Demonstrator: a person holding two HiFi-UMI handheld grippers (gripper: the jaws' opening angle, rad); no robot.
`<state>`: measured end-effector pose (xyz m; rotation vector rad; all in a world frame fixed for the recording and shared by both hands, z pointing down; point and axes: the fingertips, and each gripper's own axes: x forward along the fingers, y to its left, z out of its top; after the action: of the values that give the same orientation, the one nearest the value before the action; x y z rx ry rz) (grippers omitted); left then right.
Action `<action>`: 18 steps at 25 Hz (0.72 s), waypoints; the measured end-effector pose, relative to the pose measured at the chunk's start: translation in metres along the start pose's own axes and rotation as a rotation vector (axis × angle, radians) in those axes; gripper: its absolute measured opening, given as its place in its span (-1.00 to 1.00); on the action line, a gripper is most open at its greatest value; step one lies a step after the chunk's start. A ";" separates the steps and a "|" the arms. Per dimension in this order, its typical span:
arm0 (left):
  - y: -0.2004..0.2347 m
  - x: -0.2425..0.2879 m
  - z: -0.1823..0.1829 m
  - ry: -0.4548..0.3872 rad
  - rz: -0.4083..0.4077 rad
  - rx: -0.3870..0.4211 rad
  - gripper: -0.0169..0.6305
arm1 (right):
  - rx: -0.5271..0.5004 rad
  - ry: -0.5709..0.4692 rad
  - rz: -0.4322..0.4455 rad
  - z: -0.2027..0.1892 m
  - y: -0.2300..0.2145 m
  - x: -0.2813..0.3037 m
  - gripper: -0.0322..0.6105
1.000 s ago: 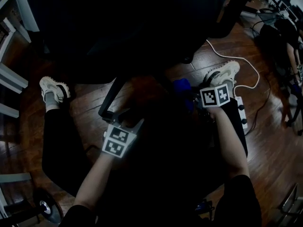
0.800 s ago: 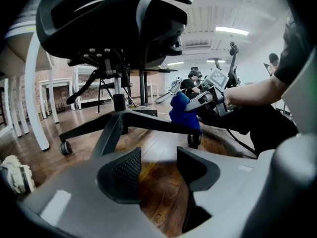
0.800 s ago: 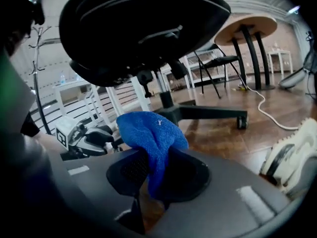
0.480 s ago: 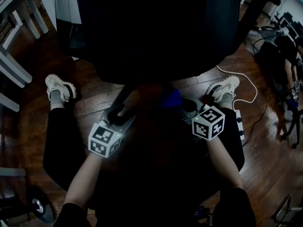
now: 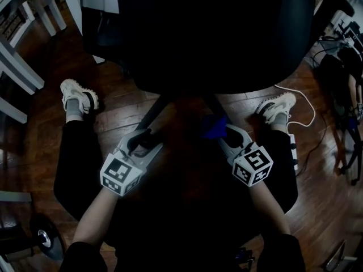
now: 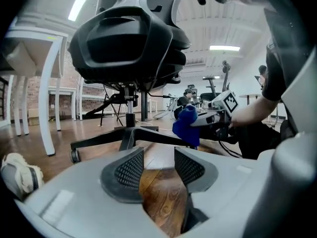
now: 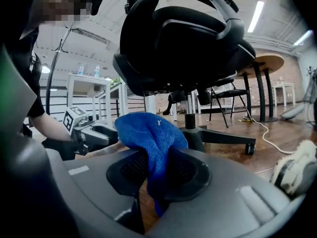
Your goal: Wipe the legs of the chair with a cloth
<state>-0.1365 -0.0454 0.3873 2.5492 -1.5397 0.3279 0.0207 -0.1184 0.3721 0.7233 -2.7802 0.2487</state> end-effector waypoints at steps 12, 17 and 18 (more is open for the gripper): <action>-0.011 -0.003 -0.035 -0.046 0.142 -0.038 -0.66 | -0.017 -0.046 -0.217 -0.043 0.011 0.010 -0.57; -0.010 -0.006 -0.040 -0.060 0.142 -0.120 -0.80 | -0.027 -0.052 -0.207 -0.043 0.018 0.012 -0.57; -0.010 -0.006 -0.041 -0.058 0.142 -0.116 -0.80 | -0.030 -0.046 -0.203 -0.045 0.019 0.013 -0.57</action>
<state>-0.1345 -0.0264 0.4249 2.3879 -1.7115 0.1767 0.0088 -0.0976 0.4165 1.0066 -2.7200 0.1525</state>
